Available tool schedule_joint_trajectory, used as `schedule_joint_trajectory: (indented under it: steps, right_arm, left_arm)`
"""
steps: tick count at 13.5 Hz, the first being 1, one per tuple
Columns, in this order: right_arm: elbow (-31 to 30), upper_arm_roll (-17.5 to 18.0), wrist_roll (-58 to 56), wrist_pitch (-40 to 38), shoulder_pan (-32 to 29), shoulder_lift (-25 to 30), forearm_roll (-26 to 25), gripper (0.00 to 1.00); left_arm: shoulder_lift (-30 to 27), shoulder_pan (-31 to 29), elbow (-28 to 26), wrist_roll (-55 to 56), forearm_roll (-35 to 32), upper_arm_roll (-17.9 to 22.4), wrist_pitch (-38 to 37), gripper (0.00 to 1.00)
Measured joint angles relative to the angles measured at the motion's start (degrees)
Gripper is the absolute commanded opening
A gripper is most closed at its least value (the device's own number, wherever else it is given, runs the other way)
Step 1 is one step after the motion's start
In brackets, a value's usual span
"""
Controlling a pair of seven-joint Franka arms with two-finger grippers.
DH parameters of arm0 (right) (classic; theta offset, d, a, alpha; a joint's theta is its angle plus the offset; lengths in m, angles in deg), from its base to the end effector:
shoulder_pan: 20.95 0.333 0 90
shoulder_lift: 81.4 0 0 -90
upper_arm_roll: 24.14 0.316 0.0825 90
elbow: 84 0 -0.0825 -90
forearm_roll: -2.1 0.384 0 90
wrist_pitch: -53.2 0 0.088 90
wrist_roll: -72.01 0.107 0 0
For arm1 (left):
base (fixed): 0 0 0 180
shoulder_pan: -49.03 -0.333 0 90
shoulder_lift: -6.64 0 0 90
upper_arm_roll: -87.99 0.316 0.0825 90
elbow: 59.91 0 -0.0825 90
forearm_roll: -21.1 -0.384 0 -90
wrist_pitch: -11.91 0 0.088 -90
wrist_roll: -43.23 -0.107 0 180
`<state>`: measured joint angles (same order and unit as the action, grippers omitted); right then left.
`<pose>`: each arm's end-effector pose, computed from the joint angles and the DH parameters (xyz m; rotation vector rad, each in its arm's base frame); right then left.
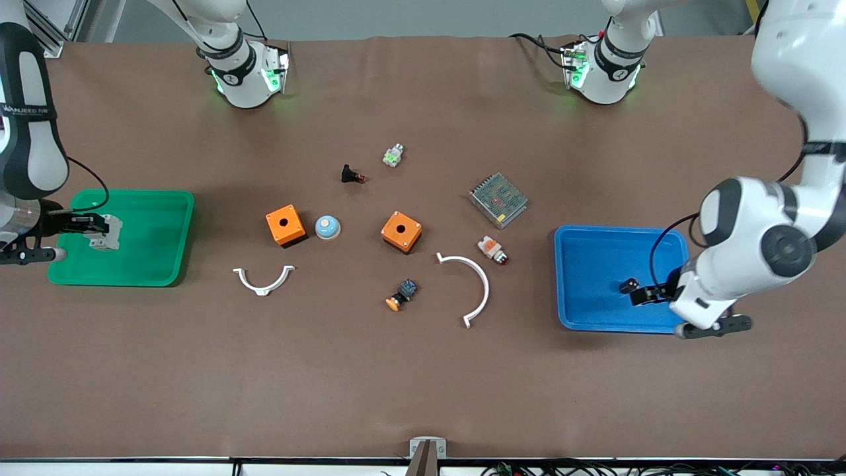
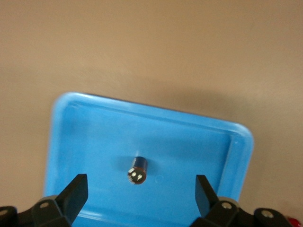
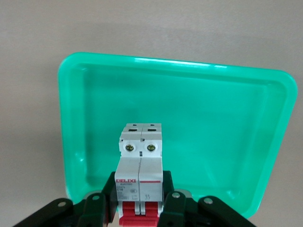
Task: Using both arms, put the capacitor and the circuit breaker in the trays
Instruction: 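Release the capacitor in the blue tray while the right gripper lowers the breaker, then open the right gripper over the green tray while the left gripper rises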
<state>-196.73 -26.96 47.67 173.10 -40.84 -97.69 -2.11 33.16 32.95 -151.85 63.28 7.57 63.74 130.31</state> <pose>0.5415 -0.2295 0.3163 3.1226 0.1110 -0.2750 0.6776 -0.0477 0.3839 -3.1179 -0.2226 -0.0766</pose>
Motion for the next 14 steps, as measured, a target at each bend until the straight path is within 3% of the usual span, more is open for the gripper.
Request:
schedule_joint_trajectory:
  steps: [5, 9, 11, 14]
  right_arm:
    - [-4.76, 0.05, -0.05, 9.84, -1.33, -1.21, -1.44, 0.16]
    - [-8.06, 0.10, 0.51, 14.96, -2.97, -2.50, -1.28, 0.18]
    - [-8.86, 0.12, 2.82, 15.53, -3.76, -2.70, -1.01, 0.18]
    - [-9.17, 0.14, 3.78, 16.19, -5.29, -3.42, -0.88, 0.20]
  left_arm:
    - [-15.10, -0.12, 1.19, -0.58, 3.72, -0.28, -9.77, 1.00]
    - [-19.63, 0.48, 5.86, -2.75, 7.42, -0.16, -18.34, 1.00]
    - [-20.87, 4.62, 6.64, -5.09, 7.83, 3.63, -20.71, 1.00]
    - [-22.89, 13.86, 6.70, -6.75, 10.62, 14.03, -24.00, 1.00]
